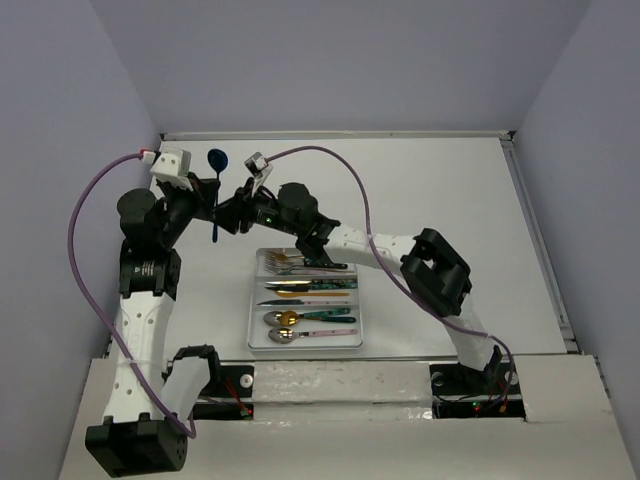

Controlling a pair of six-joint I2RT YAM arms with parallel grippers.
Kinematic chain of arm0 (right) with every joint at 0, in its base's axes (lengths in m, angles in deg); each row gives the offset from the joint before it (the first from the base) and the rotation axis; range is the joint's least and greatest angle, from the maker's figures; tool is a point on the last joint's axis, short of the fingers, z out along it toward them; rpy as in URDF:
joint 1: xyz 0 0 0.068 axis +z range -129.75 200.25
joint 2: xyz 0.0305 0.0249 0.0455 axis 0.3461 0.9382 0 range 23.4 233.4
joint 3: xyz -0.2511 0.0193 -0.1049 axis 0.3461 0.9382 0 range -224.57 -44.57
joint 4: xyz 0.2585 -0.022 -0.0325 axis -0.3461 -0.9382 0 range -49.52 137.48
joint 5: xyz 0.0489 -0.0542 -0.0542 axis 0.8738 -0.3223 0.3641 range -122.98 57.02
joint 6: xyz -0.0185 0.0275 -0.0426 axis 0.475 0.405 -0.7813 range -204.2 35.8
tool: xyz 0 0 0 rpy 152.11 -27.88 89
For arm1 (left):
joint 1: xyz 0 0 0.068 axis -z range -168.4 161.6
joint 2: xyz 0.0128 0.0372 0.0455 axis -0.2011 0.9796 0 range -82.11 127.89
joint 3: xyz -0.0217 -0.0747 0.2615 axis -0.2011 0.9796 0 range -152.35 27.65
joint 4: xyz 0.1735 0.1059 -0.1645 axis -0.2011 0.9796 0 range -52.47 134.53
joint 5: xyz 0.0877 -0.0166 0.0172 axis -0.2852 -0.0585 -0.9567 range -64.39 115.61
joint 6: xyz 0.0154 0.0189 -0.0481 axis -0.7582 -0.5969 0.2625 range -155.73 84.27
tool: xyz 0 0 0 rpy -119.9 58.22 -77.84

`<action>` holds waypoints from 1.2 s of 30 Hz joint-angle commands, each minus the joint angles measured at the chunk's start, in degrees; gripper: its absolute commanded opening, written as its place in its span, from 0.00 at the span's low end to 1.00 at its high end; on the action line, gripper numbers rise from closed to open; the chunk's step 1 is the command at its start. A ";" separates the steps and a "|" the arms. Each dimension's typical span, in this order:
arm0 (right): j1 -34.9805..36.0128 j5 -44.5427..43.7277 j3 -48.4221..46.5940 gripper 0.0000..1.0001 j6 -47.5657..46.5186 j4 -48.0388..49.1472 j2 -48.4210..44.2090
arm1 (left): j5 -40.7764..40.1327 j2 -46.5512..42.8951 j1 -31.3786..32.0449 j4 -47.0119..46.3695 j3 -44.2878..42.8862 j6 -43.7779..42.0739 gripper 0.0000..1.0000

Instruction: Sort the eating utensils into containers

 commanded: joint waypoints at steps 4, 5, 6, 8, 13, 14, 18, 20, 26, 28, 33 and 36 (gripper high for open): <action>0.29 1.34 -3.86 0.00 0.43 4.71 -0.35 | 2.20 -2.02 0.23 -2.72 1.89 1.72 0.00; 0.29 1.51 -3.42 0.00 0.26 4.71 -0.61 | 2.29 -2.19 0.23 -2.37 1.80 1.63 0.00; 0.29 1.60 -2.72 0.00 -0.61 4.71 -1.57 | 2.20 -2.28 0.32 -2.19 1.80 1.37 0.00; 0.29 1.69 -0.53 0.00 -2.11 4.53 -3.24 | 1.85 -2.45 0.32 -1.58 1.71 0.75 0.00; -0.24 -0.67 8.70 0.00 -15.95 -6.87 -12.97 | -2.27 -3.95 0.23 3.08 1.27 -5.47 0.99; -0.24 -2.42 9.58 0.00 -18.44 -13.07 -14.48 | -3.15 -4.30 0.32 3.69 1.27 -6.27 0.99; -0.24 -7.79 14.41 0.00 -27.50 -26.73 -21.60 | -6.93 -6.49 0.23 8.00 1.10 -9.44 0.99; -0.24 -9.20 17.23 0.00 -31.45 -31.65 -23.98 | -8.52 -7.11 0.23 9.23 0.92 -10.23 0.99; 4.93 -20.69 25.39 0.00 -39.11 -49.22 -31.02 | -15.11 -9.75 -0.03 11.08 1.97 -12.43 0.99; 10.03 -22.12 27.94 0.00 -42.53 -53.80 -32.07 | -16.78 -10.01 -0.29 10.73 3.37 -12.61 0.99; 16.81 -28.18 29.72 0.00 -42.90 -59.61 -29.28 | -16.79 -10.10 -1.08 9.76 5.05 -12.87 0.99; 18.66 -34.24 26.82 0.00 -42.20 -65.41 -25.41 | -16.26 -10.28 -1.61 9.67 5.49 -12.96 0.99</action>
